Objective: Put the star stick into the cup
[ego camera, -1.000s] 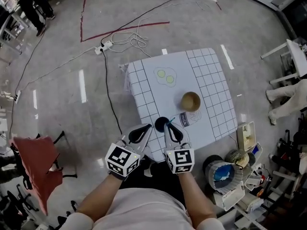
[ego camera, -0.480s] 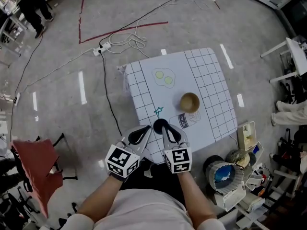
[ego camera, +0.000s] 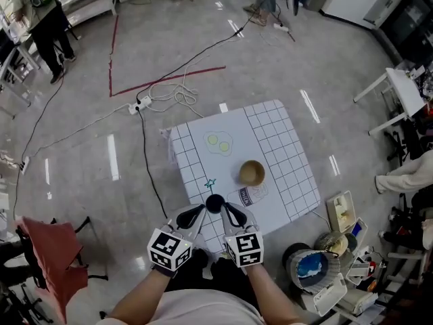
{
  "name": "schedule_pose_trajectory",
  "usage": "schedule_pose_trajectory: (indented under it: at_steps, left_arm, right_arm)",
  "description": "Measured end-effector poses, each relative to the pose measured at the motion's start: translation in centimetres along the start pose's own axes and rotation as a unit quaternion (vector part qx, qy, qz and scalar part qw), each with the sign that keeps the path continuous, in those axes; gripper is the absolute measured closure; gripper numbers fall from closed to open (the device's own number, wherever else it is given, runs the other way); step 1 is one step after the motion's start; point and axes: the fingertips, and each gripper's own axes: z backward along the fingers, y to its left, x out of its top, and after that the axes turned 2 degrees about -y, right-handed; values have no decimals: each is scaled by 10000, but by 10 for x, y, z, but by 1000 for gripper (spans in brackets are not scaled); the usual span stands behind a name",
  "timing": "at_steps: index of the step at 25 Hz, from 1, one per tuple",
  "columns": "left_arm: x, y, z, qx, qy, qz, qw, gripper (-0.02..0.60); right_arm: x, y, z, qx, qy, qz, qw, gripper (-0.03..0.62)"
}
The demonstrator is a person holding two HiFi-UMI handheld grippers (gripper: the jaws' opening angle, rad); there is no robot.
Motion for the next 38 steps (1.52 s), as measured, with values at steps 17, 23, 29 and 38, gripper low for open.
schedule_pose_trajectory:
  at_steps: [17, 23, 29, 38]
  left_arm:
    - [85, -63, 32, 261, -634, -295, 9972, 575]
    - [116, -80, 49, 446, -958, -387, 9936, 575]
    - [141, -95, 63, 562, -1242, -465, 9896, 575]
    - [168, -119, 87, 683, -1610, -668, 9823, 575]
  right_arm:
    - [118, 14, 84, 317, -940, 348, 9945, 566]
    - [148, 20, 110, 422, -1298, 501, 9894, 566]
    - [173, 21, 136, 489, -1630, 603, 9836, 566]
    - [202, 29, 175, 575, -2083, 719, 9737, 582]
